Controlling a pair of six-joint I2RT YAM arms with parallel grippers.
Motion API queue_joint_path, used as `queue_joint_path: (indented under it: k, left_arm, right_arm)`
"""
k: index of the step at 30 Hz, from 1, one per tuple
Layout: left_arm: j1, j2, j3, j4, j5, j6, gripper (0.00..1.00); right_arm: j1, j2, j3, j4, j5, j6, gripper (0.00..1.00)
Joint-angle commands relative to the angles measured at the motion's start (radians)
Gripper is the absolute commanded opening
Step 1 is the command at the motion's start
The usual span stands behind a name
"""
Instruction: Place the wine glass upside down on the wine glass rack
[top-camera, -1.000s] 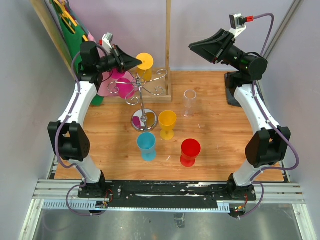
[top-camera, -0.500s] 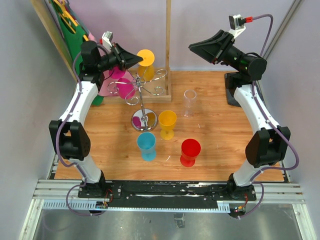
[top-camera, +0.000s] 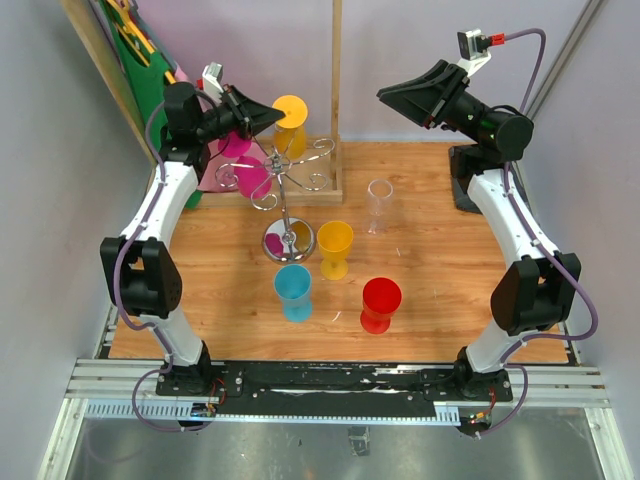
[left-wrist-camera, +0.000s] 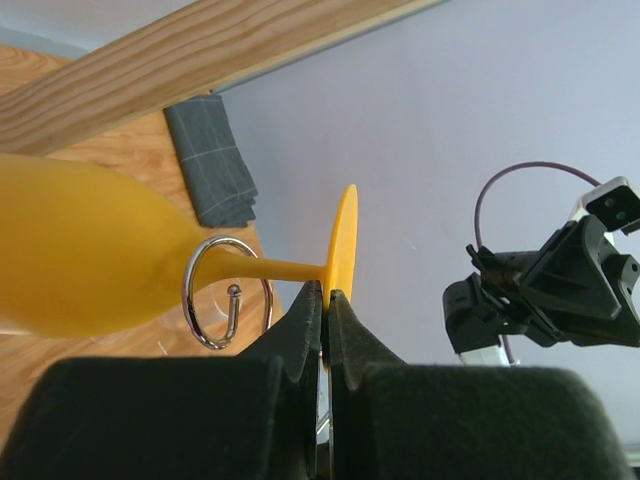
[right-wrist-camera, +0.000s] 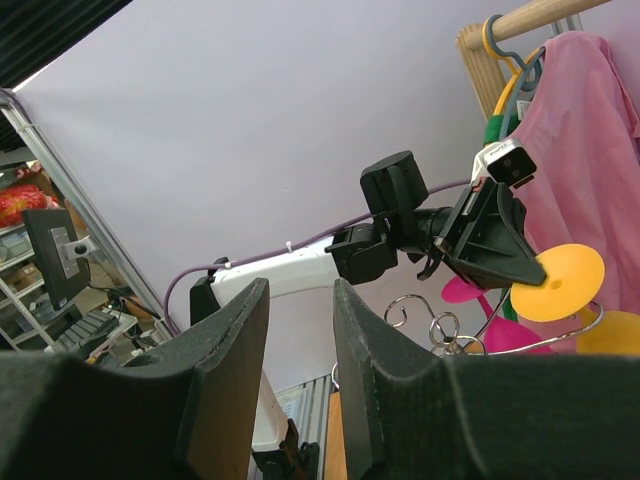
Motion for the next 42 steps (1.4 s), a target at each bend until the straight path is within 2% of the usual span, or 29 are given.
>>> queue_joint_path:
  k: [1,8,29,42]
  left_arm:
    - [0.003,0.017,0.007,-0.011,-0.027,0.004,0.00]
    - [0.013,0.007,0.033,-0.125,-0.059,0.097,0.00]
    - [0.037,-0.050,0.020,-0.179,-0.086,0.136,0.02]
    - [0.040,-0.076,0.019,-0.191,-0.087,0.150,0.18]
  right_arm:
    - [0.000,-0.014,-0.007,0.036,-0.003,-0.011,0.34]
    - [-0.001,-0.015,-0.008,0.032,-0.001,-0.014,0.34]
    - [0.000,-0.017,-0.004,0.036,0.003,-0.010,0.34]
    - [-0.001,-0.021,-0.012,0.042,0.005,-0.006,0.34]
